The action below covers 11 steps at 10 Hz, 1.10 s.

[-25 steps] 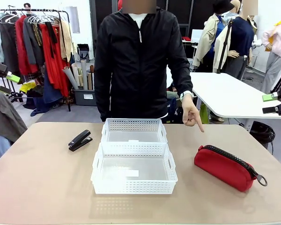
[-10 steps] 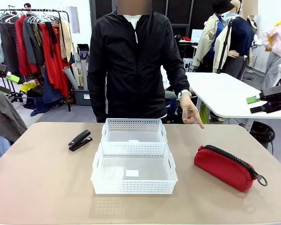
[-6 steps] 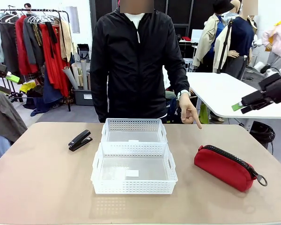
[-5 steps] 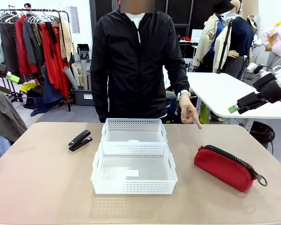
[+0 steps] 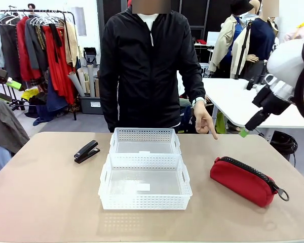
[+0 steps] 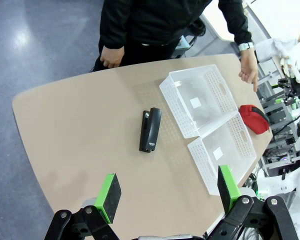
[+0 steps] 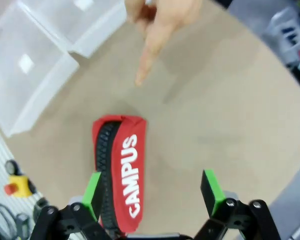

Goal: Distribute items into two baskets.
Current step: Pick up the Pencil pouch that the person points to.

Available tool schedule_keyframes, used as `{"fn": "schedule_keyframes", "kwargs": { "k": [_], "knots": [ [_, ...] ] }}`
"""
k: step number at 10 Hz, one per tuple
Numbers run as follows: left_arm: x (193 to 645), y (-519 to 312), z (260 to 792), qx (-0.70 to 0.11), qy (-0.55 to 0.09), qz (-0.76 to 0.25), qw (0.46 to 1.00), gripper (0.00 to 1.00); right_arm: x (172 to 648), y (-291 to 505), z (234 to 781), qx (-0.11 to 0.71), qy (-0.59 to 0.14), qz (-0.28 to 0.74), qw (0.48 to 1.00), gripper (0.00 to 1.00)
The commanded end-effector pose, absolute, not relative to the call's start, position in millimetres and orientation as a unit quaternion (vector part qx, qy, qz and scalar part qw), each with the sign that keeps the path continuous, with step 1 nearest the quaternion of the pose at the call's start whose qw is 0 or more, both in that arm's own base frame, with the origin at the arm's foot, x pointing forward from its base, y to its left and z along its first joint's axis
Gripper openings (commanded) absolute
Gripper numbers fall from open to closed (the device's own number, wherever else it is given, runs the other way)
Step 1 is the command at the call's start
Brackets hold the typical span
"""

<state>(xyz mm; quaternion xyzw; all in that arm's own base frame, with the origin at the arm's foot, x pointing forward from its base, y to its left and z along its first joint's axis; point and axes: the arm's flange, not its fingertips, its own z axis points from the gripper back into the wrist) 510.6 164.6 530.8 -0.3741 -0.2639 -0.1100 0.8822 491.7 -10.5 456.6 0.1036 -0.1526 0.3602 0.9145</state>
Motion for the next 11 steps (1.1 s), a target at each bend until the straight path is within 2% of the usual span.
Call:
{"fn": "schedule_keyframes", "kwargs": {
  "k": [1, 7, 11],
  "knots": [
    [510.2, 165.1, 531.7, -0.378, -0.267, -0.108, 0.88, 1.0, 490.0, -5.0, 453.6, 0.054, -0.129, 0.368, 0.919, 1.0],
    [510.2, 165.1, 531.7, -0.378, -0.267, -0.108, 0.88, 1.0, 462.5, 8.5, 435.3, 0.016, -0.078, 0.424, 0.902, 1.0],
    [510.2, 165.1, 531.7, -0.378, -0.267, -0.108, 0.88, 1.0, 432.7, 21.1, 434.2, -0.01, -0.09, 0.438, 0.894, 1.0]
  ]
}}
